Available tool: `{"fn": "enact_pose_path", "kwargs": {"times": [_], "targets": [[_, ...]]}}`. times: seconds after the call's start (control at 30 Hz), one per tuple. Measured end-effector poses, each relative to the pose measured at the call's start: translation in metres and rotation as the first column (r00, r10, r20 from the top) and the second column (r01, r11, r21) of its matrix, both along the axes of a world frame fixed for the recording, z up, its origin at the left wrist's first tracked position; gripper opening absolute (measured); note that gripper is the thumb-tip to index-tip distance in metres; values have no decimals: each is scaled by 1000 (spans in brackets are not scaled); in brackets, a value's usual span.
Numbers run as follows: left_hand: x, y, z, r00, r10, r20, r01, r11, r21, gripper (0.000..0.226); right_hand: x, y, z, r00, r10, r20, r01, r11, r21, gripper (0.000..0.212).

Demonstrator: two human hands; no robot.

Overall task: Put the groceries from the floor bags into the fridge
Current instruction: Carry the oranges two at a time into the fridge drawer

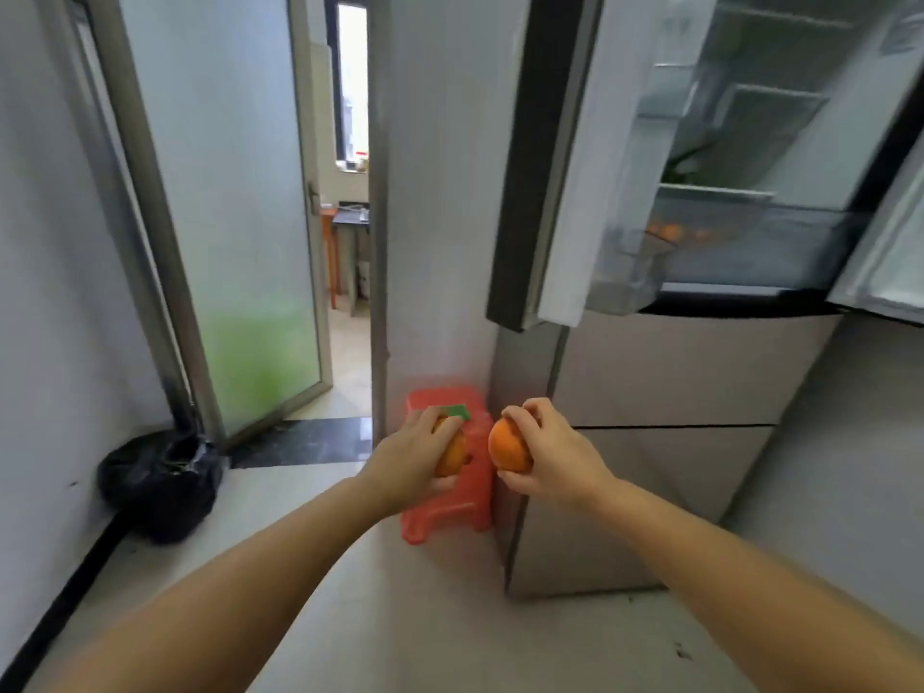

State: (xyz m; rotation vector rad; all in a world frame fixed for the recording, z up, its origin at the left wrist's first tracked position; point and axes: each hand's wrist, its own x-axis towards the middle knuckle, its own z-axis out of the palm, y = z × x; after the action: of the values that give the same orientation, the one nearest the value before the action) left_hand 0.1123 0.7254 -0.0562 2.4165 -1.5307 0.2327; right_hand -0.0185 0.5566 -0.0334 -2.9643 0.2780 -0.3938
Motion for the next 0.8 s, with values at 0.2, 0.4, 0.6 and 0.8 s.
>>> {"fn": "enact_pose_path", "kwargs": {"times": [0.2,0.4,0.6,0.8], "targets": [[-91,-214,54,914,-305,267,285,952,110,67,-130,-192,50,972,-223,72,229,969,-88,76],[-118,-363,127,803,-382,457,370,921,119,66,-157,-318,115,921,-294,255,332,936,-121,75],[-64,-485,220,870,-215,444,328,924,-194,72,-110,-433,185,876,-265,402,362,913,-188,72],[7,-611,307,907,-127,402,273,903,-331,69,-39,-548,269,838,-273,473,389,906,-167,71]]}}
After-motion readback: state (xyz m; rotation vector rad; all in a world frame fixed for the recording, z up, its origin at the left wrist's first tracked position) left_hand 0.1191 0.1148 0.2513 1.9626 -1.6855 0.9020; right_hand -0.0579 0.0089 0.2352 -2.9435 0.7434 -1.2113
